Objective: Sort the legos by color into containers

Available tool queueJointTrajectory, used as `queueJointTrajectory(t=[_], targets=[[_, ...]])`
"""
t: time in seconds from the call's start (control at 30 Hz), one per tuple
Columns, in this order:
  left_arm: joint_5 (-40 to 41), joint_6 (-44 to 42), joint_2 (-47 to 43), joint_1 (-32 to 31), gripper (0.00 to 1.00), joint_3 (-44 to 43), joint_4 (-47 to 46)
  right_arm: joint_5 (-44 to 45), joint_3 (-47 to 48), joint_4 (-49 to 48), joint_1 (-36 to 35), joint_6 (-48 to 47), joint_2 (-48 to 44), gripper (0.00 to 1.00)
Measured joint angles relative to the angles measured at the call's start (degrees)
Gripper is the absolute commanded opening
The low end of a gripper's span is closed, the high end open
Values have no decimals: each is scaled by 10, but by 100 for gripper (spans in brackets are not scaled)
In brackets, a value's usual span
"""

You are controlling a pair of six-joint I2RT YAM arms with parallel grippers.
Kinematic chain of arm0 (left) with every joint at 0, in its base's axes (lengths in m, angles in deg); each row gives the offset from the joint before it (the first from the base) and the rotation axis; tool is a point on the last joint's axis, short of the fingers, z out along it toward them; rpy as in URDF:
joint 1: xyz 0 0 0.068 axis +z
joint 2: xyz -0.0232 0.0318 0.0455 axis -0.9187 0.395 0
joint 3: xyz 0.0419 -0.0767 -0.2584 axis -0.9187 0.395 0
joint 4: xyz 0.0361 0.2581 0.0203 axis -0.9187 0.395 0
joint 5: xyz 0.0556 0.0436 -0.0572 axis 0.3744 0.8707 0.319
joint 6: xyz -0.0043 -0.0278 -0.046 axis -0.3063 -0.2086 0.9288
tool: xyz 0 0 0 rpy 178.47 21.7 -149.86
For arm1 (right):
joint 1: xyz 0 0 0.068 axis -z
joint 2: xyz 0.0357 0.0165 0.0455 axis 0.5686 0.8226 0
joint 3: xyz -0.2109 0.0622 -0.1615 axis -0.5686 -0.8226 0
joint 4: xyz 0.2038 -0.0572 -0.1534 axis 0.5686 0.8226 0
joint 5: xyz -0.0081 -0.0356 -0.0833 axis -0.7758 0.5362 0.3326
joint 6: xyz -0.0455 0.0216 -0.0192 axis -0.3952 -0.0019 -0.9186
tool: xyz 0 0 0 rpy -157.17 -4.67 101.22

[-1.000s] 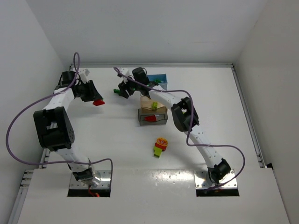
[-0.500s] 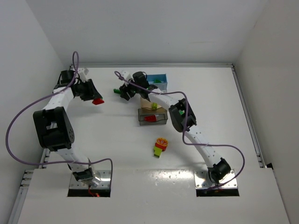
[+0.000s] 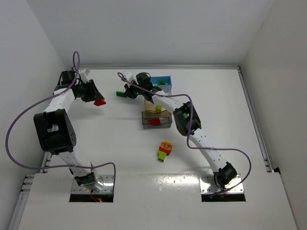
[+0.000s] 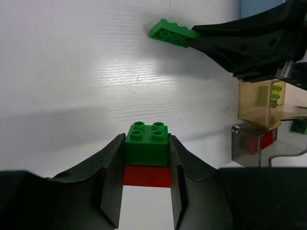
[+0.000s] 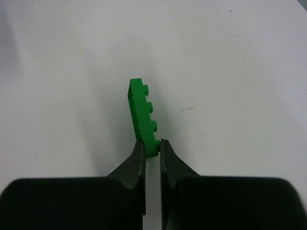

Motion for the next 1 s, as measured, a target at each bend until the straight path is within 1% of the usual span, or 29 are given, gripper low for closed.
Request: queueJointTrajectory(t=[0.27,0.37,0.47,0.6,0.77,0.9,1.0], targets=[[0,0,8,4,15,-3,0,-29,-5,-5,2,2,0,0],[-1,0,8,4,15,-3,0,-46,-42,-27,5,12,-16,0],[-5,0,9,5,15,-4,1,-53,-100,-34,9,29,-53,0],[-7,0,12,5,15,-14,2,-55,-136,-34,23,52,-102,0],[-9,0,19,-10,15,-33,2,-56,-148,-34,71,58,-191,0],[-14,0,28,-37,15,-51,-2,-61,-151,-29,136,31,-264,0],[-18,2,40,-57,15,-66,-2,-65,-151,-15,185,7,-293,0]])
